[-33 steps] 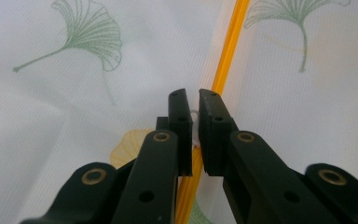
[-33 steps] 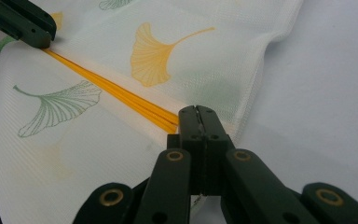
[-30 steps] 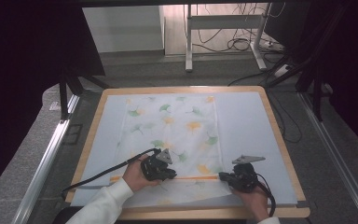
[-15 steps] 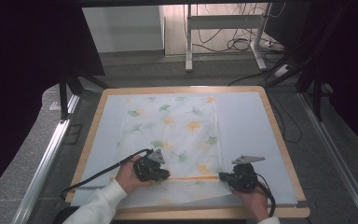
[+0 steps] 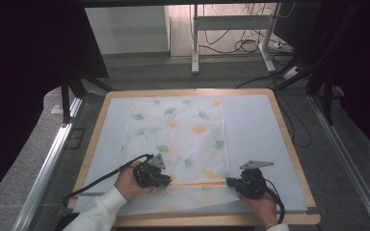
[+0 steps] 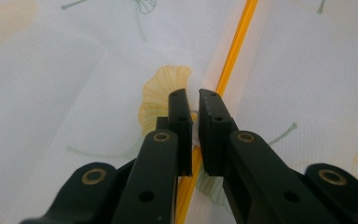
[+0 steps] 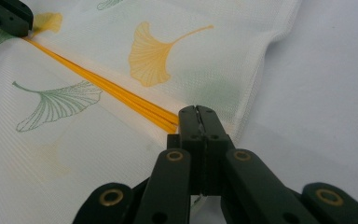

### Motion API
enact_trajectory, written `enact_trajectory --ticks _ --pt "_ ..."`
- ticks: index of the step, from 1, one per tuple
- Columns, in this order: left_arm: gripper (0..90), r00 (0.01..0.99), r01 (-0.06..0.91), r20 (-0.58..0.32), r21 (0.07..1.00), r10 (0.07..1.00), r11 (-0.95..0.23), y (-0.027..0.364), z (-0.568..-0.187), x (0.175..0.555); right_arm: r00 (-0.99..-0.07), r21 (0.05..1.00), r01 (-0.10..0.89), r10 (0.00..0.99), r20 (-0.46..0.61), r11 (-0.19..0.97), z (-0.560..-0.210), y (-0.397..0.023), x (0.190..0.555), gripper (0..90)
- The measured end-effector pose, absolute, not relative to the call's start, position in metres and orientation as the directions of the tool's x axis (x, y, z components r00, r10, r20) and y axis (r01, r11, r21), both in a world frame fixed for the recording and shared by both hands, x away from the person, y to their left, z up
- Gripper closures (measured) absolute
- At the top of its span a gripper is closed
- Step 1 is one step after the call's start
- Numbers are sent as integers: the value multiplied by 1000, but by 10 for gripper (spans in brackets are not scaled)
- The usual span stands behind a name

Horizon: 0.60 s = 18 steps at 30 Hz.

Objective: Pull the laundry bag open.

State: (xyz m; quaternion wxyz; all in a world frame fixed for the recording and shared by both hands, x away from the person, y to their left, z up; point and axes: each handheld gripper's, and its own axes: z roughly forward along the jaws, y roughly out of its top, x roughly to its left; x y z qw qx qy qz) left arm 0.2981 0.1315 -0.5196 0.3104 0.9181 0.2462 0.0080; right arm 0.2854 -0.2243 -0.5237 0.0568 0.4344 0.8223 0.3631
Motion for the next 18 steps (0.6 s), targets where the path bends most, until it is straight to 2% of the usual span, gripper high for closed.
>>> enact_trajectory --ticks 18 --pt "852 859 480 -149 567 490 -670 159 -521 295 -616 646 674 755 224 359 -524 -225 285 898"
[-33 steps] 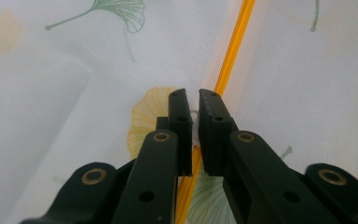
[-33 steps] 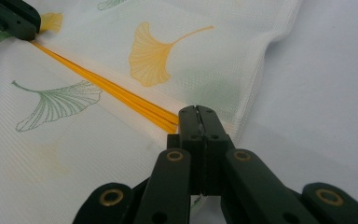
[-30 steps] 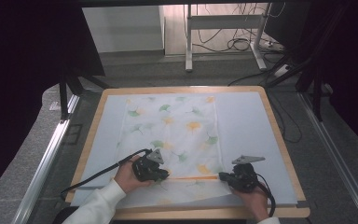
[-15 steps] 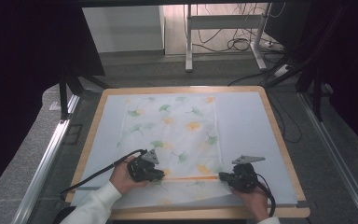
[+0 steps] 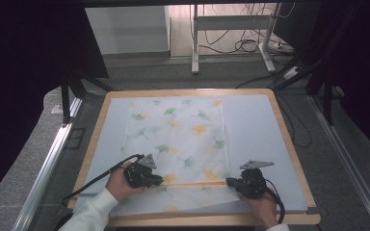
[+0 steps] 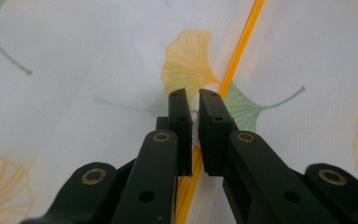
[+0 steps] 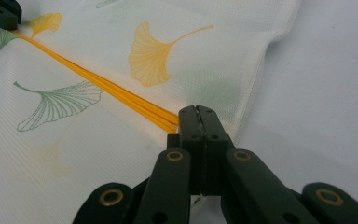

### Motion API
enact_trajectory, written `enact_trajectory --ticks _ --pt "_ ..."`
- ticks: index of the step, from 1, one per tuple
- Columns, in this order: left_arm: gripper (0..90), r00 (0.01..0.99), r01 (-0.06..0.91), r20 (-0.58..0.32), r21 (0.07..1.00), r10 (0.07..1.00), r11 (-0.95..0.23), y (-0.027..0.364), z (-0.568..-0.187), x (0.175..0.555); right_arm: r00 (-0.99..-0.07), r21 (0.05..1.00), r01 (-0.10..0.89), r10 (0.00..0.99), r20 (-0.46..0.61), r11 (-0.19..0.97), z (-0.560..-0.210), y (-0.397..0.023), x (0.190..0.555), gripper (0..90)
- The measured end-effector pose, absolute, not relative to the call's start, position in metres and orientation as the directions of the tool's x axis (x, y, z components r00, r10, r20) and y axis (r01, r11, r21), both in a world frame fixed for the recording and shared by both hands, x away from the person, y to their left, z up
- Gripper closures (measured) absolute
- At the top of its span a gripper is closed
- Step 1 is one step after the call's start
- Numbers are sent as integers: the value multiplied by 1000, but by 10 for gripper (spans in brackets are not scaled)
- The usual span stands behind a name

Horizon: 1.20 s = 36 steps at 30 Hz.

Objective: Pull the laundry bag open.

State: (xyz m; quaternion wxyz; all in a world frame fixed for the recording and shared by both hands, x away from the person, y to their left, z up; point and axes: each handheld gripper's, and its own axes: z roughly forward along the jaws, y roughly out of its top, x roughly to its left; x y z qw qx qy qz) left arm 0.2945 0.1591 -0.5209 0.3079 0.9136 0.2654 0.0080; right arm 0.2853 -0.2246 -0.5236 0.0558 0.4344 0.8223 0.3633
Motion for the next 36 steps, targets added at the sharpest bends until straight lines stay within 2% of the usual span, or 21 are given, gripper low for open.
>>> enact_trajectory --ticks 36 --pt "851 826 526 -161 563 541 -637 195 -523 288 -618 647 671 755 219 362 -523 -224 285 898"
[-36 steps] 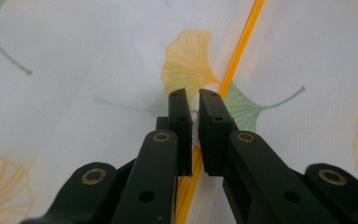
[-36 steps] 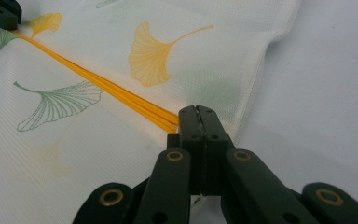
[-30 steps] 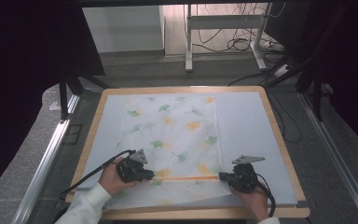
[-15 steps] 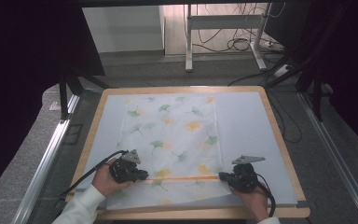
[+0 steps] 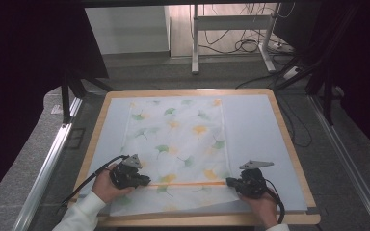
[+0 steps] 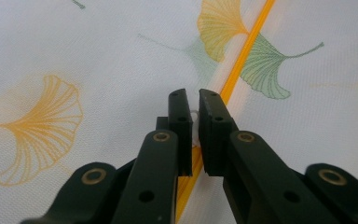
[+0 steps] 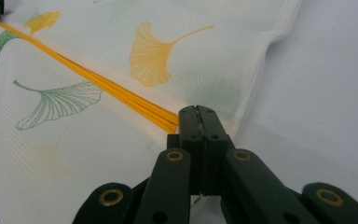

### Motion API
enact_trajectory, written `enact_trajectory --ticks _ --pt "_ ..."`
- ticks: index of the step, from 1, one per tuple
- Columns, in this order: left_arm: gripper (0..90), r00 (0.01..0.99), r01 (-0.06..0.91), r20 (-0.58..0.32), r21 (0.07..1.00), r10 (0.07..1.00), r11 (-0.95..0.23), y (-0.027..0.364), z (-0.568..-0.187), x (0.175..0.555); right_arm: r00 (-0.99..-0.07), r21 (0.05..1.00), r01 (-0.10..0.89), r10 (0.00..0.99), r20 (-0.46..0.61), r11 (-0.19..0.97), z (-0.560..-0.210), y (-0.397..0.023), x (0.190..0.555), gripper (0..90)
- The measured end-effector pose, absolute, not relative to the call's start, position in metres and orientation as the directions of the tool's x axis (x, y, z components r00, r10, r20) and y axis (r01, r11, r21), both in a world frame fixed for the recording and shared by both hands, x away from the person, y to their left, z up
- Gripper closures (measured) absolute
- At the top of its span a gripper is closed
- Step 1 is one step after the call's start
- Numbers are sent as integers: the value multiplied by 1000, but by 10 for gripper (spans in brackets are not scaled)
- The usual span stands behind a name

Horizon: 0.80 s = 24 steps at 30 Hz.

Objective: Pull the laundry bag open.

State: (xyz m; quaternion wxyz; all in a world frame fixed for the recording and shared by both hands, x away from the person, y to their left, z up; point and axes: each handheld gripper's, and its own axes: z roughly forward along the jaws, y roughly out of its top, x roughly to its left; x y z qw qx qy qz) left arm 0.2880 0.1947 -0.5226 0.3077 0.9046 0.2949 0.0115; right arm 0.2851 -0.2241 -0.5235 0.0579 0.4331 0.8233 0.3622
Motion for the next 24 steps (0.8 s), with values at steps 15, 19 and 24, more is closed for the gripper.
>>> enact_trajectory --ticks 15,19,24 --pt "852 819 534 -157 558 551 -635 201 -523 286 -618 647 671 755 218 362 -523 -224 285 898" --pt "851 816 539 -160 559 556 -630 205 -523 285 -618 647 671 755 218 363 -523 -224 285 898" --pt "852 814 541 -161 561 558 -627 208 -523 284 -618 647 671 756 218 362 -523 -224 285 898"
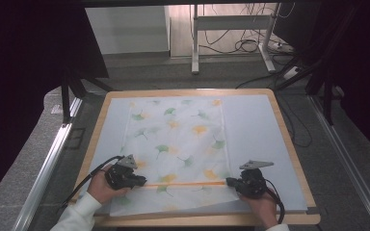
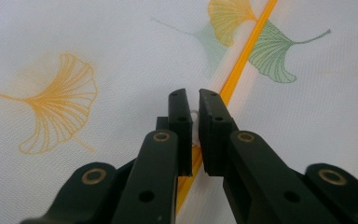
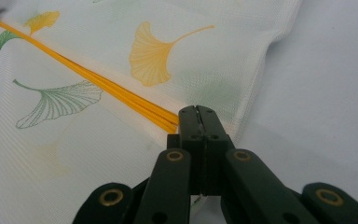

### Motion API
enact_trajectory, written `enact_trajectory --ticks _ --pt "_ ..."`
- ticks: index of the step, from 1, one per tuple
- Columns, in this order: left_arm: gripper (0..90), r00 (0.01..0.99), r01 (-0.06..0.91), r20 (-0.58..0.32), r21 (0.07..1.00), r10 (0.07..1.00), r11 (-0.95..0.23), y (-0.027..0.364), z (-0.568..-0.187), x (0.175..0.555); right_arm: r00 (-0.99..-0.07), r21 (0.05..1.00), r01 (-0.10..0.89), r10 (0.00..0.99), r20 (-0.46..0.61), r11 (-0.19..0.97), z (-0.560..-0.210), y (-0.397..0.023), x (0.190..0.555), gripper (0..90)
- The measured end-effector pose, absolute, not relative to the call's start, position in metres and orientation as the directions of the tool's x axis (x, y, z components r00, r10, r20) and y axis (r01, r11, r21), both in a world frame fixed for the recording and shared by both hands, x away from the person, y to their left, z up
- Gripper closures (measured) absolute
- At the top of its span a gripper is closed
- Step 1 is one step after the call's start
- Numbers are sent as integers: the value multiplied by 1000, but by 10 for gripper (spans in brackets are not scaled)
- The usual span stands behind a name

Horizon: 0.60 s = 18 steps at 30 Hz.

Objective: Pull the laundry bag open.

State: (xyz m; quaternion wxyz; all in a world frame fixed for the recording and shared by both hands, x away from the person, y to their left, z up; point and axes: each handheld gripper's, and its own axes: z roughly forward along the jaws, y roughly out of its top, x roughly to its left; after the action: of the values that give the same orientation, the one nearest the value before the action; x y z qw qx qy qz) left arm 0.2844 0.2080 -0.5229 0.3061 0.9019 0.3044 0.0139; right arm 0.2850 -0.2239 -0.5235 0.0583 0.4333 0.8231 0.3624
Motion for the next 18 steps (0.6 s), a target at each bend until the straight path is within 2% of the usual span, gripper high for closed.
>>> enact_trajectory --ticks 18 --pt "851 792 566 -160 557 590 -608 227 -524 281 -616 650 670 758 215 359 -524 -224 285 898"
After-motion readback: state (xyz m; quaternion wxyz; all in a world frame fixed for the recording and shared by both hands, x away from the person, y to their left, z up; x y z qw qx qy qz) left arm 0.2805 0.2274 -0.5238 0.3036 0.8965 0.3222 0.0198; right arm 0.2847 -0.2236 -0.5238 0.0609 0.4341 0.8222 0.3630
